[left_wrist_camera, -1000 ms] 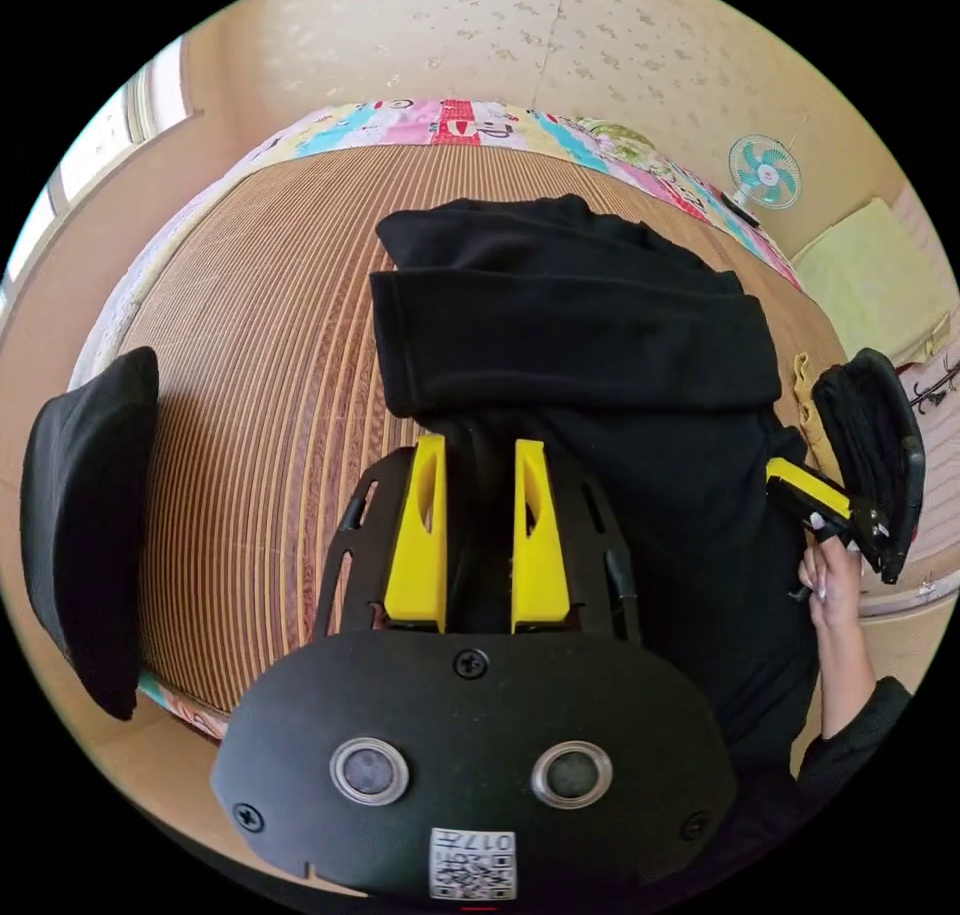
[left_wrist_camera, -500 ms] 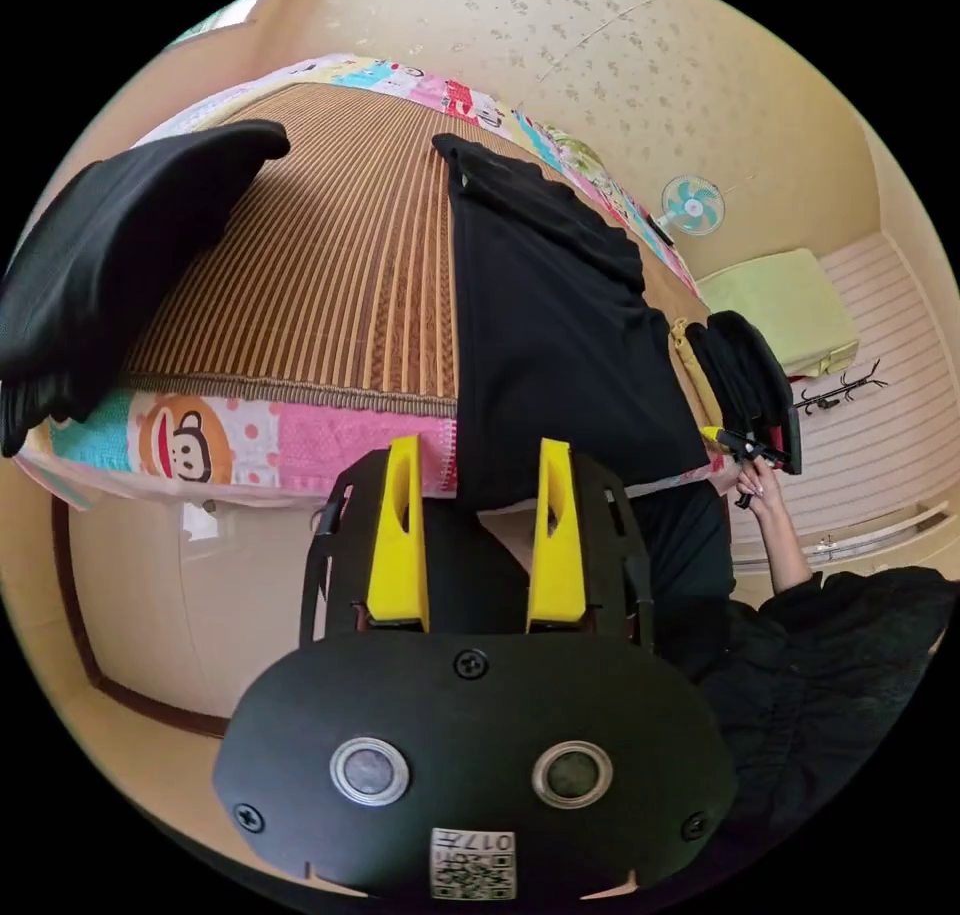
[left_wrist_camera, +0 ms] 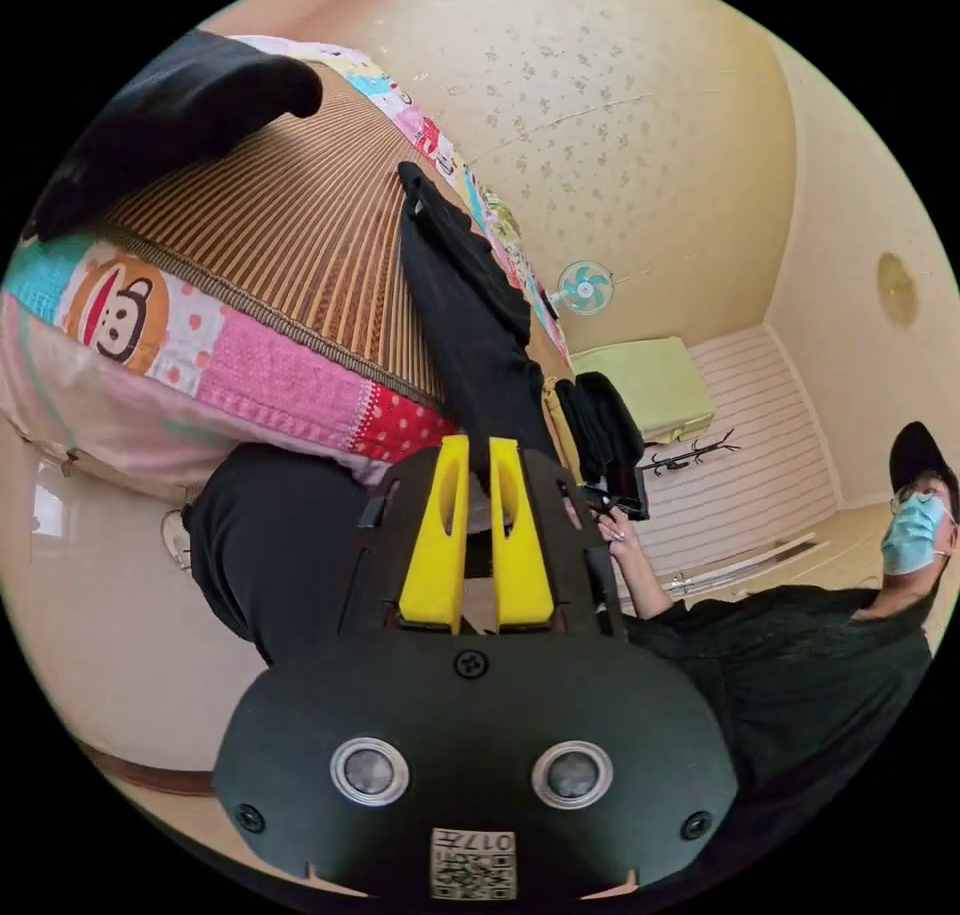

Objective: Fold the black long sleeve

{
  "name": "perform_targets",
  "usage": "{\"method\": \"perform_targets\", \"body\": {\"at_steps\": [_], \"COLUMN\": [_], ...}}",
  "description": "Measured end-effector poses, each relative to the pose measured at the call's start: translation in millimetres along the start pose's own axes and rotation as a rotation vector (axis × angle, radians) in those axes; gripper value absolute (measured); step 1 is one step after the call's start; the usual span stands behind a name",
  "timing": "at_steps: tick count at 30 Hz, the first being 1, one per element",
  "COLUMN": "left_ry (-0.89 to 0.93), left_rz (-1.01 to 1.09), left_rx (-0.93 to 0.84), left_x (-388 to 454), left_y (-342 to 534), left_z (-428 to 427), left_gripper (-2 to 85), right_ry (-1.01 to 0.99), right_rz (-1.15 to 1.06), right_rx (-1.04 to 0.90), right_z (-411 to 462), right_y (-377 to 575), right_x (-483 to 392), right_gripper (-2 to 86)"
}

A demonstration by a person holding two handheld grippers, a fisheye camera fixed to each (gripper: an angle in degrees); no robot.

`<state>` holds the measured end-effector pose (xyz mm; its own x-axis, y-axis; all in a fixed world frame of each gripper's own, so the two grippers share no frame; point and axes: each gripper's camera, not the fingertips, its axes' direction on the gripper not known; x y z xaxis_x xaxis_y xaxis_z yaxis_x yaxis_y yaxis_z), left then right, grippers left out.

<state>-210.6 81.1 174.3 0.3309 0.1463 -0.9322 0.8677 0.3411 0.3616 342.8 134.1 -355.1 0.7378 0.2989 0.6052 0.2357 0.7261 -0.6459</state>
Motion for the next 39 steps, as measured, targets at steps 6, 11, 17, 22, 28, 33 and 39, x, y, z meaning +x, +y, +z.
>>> {"method": "perform_targets", "body": {"at_steps": [6,11,17,22,28,33,39], "left_ry": [0.113,0.320,0.116,0.044,-0.084,-0.222,-0.133], "left_rz": [0.243,0.309,0.158,0.008,-0.136,-0.245,-0.465], "left_rx": [-0.009,0.139,0.222,0.260,0.291,0.130,0.051], "left_x": [81,113,106,60,15,2,-33], "left_y": [15,43,-5,-109,-140,-43,36], "left_z": [-58,-116,-100,-38,-16,17,62], "left_gripper": [4.1,4.3,4.2,6.7,16.7,17.1,17.2], "right_ry": [-0.469,-0.521,-0.262,-0.085,0.209,0.381,0.649], "right_rz": [-0.325,-0.647,-0.392,-0.165,-0.092,-0.327,-0.364], "right_rx": [0.219,0.315,0.383,0.458,0.403,0.319,0.219], "right_z": [-102,-177,-165,-108,-18,85,214], "right_y": [73,155,84,-53,-105,-66,-72], "right_x": [-43,-102,-98,-94,-140,-193,-181], "right_gripper": [2.8,2.5,2.8,3.8,6.9,4.8,1.0]}}
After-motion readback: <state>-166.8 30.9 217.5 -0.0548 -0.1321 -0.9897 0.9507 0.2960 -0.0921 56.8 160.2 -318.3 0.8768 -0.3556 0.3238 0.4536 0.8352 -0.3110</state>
